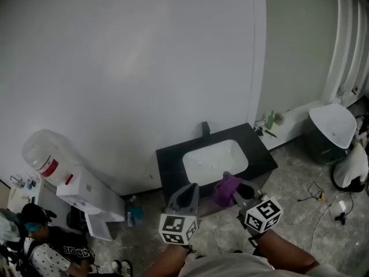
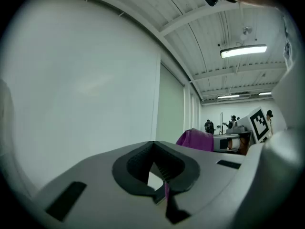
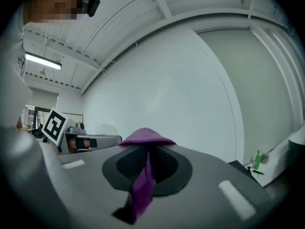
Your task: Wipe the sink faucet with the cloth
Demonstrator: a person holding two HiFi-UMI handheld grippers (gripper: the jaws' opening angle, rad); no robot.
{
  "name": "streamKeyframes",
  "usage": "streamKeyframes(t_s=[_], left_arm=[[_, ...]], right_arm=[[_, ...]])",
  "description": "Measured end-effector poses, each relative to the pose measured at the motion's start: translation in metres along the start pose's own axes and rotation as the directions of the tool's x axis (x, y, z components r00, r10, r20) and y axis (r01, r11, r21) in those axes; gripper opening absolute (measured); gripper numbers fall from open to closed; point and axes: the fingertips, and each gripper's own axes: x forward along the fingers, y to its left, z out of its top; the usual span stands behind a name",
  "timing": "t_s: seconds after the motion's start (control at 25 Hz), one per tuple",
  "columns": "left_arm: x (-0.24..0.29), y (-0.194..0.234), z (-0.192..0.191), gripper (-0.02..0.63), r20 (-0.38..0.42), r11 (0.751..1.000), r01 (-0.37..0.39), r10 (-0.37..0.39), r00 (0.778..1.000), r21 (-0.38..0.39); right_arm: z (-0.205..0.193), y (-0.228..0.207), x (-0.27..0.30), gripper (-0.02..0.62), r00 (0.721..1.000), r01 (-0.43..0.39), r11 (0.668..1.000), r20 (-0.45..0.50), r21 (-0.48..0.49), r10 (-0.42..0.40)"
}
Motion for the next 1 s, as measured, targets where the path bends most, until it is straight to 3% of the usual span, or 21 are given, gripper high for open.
streamKeyframes(t_s=[0.4, 0.8, 1.0], left_arm=[[-0.01, 0.015, -0.008, 0.006, -0.02, 1.0, 0.013, -0.013, 1.0, -0.014], [-0.018, 0.03, -0.029, 0.006, -0.059, 0.996, 0.069, -0.072, 0.996, -0.051], [-0.002, 0.036, -0.042, 0.006, -0.074, 0.995, 0.081, -0.085, 0.994, -0.063]], right_arm=[[-0.006, 0.019, 0.004, 0.023, 1.0, 0.026, 0.995, -0.015, -0.094, -0.027], [-0.031, 0.029, 0.013, 0.025, 0.996, 0.078, 0.996, -0.043, -0.054, -0.08], [-0.049, 0.011, 0.027, 0.025, 0.994, 0.084, 0.996, -0.068, -0.034, -0.086]])
